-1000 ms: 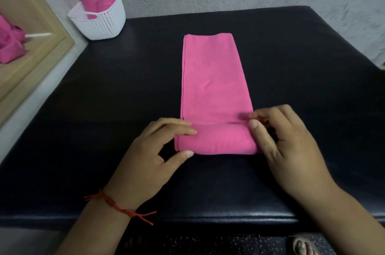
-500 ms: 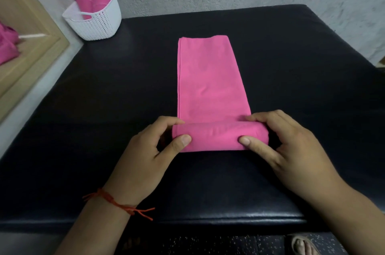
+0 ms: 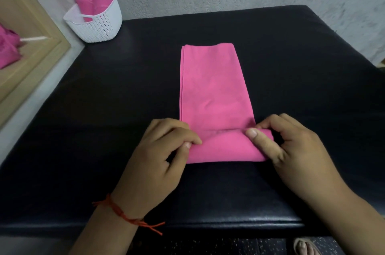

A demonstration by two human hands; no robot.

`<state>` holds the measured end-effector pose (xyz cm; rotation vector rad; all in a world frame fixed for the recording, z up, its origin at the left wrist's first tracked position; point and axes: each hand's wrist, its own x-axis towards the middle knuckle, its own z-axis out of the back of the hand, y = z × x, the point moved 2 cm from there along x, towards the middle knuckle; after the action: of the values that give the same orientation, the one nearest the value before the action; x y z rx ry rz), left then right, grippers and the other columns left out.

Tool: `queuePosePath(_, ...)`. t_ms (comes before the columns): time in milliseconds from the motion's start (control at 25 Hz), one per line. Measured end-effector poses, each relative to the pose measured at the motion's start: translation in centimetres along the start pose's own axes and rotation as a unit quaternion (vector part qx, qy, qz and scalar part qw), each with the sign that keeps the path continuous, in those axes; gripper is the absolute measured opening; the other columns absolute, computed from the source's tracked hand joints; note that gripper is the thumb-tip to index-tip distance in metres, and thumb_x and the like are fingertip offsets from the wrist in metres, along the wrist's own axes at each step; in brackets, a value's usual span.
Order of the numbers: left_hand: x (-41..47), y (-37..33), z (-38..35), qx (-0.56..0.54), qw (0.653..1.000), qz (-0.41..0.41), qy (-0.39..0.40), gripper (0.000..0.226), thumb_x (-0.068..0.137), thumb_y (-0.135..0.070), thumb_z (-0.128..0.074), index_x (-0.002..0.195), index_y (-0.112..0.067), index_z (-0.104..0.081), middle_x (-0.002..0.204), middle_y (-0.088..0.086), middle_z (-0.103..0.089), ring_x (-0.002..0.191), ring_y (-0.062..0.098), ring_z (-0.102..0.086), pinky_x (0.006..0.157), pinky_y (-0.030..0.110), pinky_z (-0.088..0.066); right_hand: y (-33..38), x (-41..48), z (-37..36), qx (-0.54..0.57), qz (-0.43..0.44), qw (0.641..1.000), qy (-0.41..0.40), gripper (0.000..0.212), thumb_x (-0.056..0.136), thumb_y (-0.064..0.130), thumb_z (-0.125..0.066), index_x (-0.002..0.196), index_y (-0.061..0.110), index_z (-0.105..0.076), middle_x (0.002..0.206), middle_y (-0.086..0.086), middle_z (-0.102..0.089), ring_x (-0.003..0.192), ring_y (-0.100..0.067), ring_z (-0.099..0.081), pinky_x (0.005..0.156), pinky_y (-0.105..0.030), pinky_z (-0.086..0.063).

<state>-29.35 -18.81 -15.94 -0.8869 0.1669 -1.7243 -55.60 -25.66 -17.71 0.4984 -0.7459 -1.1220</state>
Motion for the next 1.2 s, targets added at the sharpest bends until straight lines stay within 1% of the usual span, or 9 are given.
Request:
queuePosePath(160,-0.5,0.9,0.5,-0.021,0.998,0.013,0.061,0.038,0.082,-0.013,-0.085,0.115,-0.027,-0.072,0.12,-0.014,-0.06,0.12,0.021,-0.06,0.104,0.029,-0.046,0.8,-0.3,-0.3,0.012,0.004,0.998,-0.056,0.023,0.093,0.056,-0.067,0.1,0.035,-0.07,0.093,0.017,-0.059,0.086,-0.009,-0.062,0.068,-0.026,-0.047)
queuePosePath(280,-0.7,1.5,0.4,-0.033,0.996,0.038,0.067,0.044,0.079,-0.022,-0.089,0.119,-0.029,-0.07,0.124,-0.016,-0.059,0.123,0.021,-0.06,0.107,0.028,-0.046,0.9,-1.0,-0.3,0.0,0.059,0.995,-0.086,0.022,0.094,0.041,-0.073,0.106,0.023,-0.071,0.102,0.012,-0.059,0.091,-0.014,-0.063,0.075,-0.037,-0.054)
queuePosePath(360,-0.6,1.6,0.3,-0.048,0.995,0.052,0.066,0.044,0.082,-0.023,-0.087,0.122,-0.03,-0.069,0.126,-0.015,-0.059,0.126,0.019,-0.059,0.108,0.025,-0.044,0.6,-1.0,0.1,-0.005,0.062,0.996,-0.059,0.026,0.093,0.044,-0.073,0.113,0.027,-0.073,0.109,0.016,-0.06,0.099,-0.016,-0.063,0.081,-0.041,-0.055)
queuePosePath(520,-0.5,1.8,0.1,-0.065,0.991,0.096,0.062,0.044,0.088,-0.03,-0.081,0.128,-0.034,-0.063,0.128,-0.017,-0.059,0.126,0.01,-0.058,0.103,0.015,-0.041,0.1,-0.7,0.5,-0.042,0.039,0.998,0.013,0.056,0.083,0.063,-0.075,0.133,0.04,-0.066,0.122,0.026,-0.058,0.109,-0.01,-0.057,0.092,-0.032,-0.05)
queuePosePath(680,-0.2,1.7,-0.2,-0.068,0.987,0.132,0.065,0.042,0.093,-0.041,-0.072,0.133,-0.038,-0.06,0.131,-0.024,-0.06,0.126,-0.001,-0.055,0.1,0.007,-0.039,-0.4,-0.3,0.1,-0.067,0.023,0.997,0.043,0.062,0.087,0.074,-0.066,0.141,0.043,-0.058,0.127,0.03,-0.056,0.112,-0.007,-0.052,0.1,-0.045,-0.05)
queuePosePath(760,-0.2,1.9,-0.3,-0.065,0.983,0.154,0.074,0.044,0.094,-0.048,-0.067,0.136,-0.042,-0.058,0.13,-0.025,-0.062,0.125,-0.005,-0.056,0.099,0.007,-0.04,-0.5,0.0,-0.1,-0.079,0.019,0.996,0.043,0.061,0.091,0.08,-0.059,0.139,0.043,-0.057,0.124,0.029,-0.057,0.108,-0.006,-0.051,0.097,-0.048,-0.051)
queuePosePath(960,-0.1,2.5,-0.6,-0.038,0.979,0.181,0.084,0.044,0.096,-0.07,-0.051,0.133,-0.047,-0.057,0.112,-0.017,-0.066,0.106,0.0,-0.063,0.09,0.024,-0.05,-0.9,0.4,-0.2,-0.08,0.007,0.996,0.044,0.06,0.09,0.084,-0.053,0.131,0.041,-0.061,0.11,0.028,-0.059,0.096,-0.004,-0.05,0.089,-0.045,-0.051)
queuePosePath(1080,-0.2,2.3,-0.6,-0.034,0.981,0.175,0.083,0.044,0.095,-0.075,-0.041,0.109,-0.041,-0.064,0.092,-0.015,-0.062,0.09,0.007,-0.063,0.077,0.019,-0.048,-0.9,0.2,0.1,-0.095,0.009,0.994,0.056,0.061,0.091,0.09,-0.037,0.115,0.042,-0.064,0.098,0.026,-0.061,0.094,0.0,-0.052,0.086,-0.038,-0.045)
queuePosePath(1200,-0.3,1.6,-1.0,-0.027,0.983,0.159,0.083,0.045,0.102,-0.067,-0.031,0.081,-0.034,-0.053,0.082,-0.011,-0.053,0.083,0.013,-0.055,0.071,0.017,-0.04,-0.5,-0.2,0.3,-0.09,0.004,0.995,0.049,0.054,0.099,0.083,-0.024,0.086,0.042,-0.057,0.086,0.018,-0.061,0.085,-0.002,-0.054,0.08,-0.036,-0.037)
